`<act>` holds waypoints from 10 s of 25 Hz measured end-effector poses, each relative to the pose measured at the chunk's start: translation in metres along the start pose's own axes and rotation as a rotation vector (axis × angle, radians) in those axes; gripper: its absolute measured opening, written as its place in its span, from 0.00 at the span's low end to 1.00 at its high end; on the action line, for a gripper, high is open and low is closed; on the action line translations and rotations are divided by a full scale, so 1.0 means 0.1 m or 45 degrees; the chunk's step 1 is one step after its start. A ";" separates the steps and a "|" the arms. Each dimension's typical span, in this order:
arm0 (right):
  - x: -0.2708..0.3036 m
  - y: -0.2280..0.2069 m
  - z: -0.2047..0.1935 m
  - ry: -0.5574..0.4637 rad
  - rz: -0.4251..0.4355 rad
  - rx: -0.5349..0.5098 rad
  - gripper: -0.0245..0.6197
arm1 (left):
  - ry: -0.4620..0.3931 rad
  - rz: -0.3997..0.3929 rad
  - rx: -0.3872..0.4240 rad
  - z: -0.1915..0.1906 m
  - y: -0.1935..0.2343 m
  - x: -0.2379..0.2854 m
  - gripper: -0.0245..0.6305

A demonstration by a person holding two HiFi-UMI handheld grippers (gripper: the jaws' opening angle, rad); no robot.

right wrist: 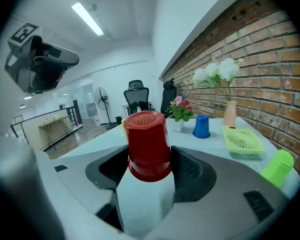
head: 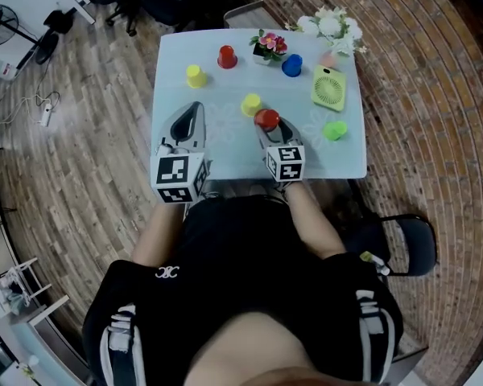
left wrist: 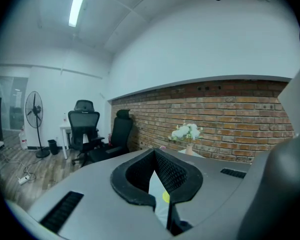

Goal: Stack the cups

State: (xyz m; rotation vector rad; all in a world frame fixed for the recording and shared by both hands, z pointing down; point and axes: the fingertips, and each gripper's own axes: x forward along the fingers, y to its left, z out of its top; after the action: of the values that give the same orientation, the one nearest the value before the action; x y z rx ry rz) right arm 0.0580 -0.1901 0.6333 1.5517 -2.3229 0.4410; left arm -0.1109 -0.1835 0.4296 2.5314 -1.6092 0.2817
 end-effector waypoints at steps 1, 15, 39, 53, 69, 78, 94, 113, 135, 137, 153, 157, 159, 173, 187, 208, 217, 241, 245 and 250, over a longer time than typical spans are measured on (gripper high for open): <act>0.03 0.06 0.01 0.005 0.018 -0.013 0.45 | 0.000 0.014 -0.005 -0.01 0.04 -0.03 0.04; 0.51 0.72 -0.29 0.168 0.227 -0.143 0.45 | 0.036 0.222 -0.074 -0.23 0.59 -0.43 0.04; 0.56 0.78 -0.79 0.379 0.260 -0.221 0.45 | 0.076 0.201 -0.082 -0.34 0.60 -0.40 0.04; 0.10 0.82 0.51 -0.087 0.246 -0.153 0.56 | 0.016 0.098 -0.061 -0.16 0.42 -0.21 0.04; -1.35 0.16 2.52 -0.721 -0.297 -0.152 0.19 | -0.155 -0.088 -0.017 0.41 -0.03 -0.15 0.04; -1.48 0.09 2.44 -0.716 -0.366 -0.141 0.04 | -0.206 -0.170 0.013 0.68 -0.28 -0.14 0.04; -2.07 -0.57 2.19 -0.722 -0.633 -0.074 0.04 | -0.197 -0.461 0.059 0.78 -1.14 0.20 0.04; -3.09 -1.41 1.62 -0.708 -0.949 -0.007 0.04 | -0.146 -0.787 0.126 0.69 -2.49 0.48 0.04; -1.67 -2.06 0.50 -0.363 -0.710 0.193 0.75 | -0.144 -0.593 0.195 0.71 -2.14 0.69 0.04; -1.52 -2.11 0.30 -0.291 -0.698 0.204 0.75 | -0.134 -0.566 0.195 0.67 -2.10 0.74 0.04; -0.83 -2.33 -0.93 0.179 -0.578 0.313 0.75 | -0.129 -0.422 0.150 0.62 -1.88 0.82 0.04; -0.79 -2.34 -0.96 0.219 -0.572 0.288 0.65 | -0.127 -0.404 0.141 0.60 -1.85 0.82 0.04; -0.81 -2.32 -0.95 0.244 -0.592 0.263 0.48 | -0.125 -0.397 0.137 0.60 -1.83 0.82 0.04; -1.03 -2.30 -0.24 0.040 -0.624 0.179 0.41 | -0.095 -0.359 0.113 0.52 -1.76 0.72 0.04; -0.58 -1.56 0.33 -0.030 -0.401 0.013 0.41 | -0.071 -0.150 0.044 0.39 -1.06 0.45 0.04; 0.06 -0.14 -0.46 0.240 -0.069 -0.087 0.41 | 0.036 0.066 -0.045 -0.06 -0.09 -0.24 0.04; 0.05 0.03 -0.72 0.325 -0.049 -0.083 0.41 | 0.068 0.079 -0.066 -0.21 0.00 -0.35 0.04; -0.09 0.09 -0.39 0.110 -0.007 -0.087 0.48 | 0.039 0.032 -0.047 -0.11 -0.14 -0.34 0.04; -0.29 0.04 0.15 -0.050 -0.030 -0.051 0.48 | 0.028 0.003 -0.041 -0.07 -0.22 -0.30 0.04; -0.62 -0.06 1.07 -0.336 -0.102 -0.036 0.48 | -0.002 -0.020 -0.034 0.00 -0.26 -0.25 0.04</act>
State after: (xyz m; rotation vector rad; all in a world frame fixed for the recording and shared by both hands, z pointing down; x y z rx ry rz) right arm 0.0769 -0.1857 0.5105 1.7749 -2.4331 0.1922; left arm -0.0975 -0.1505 0.4234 2.5241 -1.5819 0.2548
